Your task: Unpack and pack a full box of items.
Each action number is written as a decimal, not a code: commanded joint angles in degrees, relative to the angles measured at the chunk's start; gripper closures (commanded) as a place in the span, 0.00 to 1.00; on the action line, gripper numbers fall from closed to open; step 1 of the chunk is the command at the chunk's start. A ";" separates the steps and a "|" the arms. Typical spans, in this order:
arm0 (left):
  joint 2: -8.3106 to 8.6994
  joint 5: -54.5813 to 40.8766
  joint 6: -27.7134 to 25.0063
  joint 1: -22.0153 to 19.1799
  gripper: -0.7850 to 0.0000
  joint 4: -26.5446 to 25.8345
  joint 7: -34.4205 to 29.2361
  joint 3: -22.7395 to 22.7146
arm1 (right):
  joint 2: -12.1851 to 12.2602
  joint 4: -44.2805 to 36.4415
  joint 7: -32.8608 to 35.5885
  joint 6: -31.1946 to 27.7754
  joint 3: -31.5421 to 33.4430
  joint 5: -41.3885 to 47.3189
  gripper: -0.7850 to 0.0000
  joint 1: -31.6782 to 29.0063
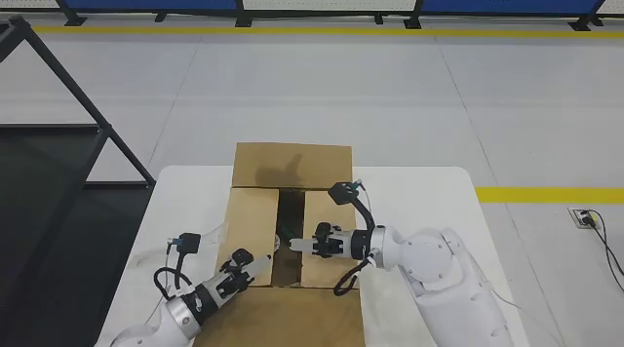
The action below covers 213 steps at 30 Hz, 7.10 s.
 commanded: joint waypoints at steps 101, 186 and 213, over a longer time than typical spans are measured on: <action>3.45 -15.99 -3.67 -29.54 0.00 30.28 -12.80 -4.34 | 11.05 -33.01 12.47 -3.10 19.00 18.05 0.00 -28.23; 4.76 -13.37 -13.62 -31.68 0.00 28.84 -17.14 2.72 | 16.10 -26.29 5.06 4.93 11.84 38.29 0.00 -28.82; 6.32 -11.93 -11.36 -28.65 0.00 26.08 -18.48 3.89 | 11.84 -7.53 -26.29 -2.58 -3.13 34.06 0.00 -10.05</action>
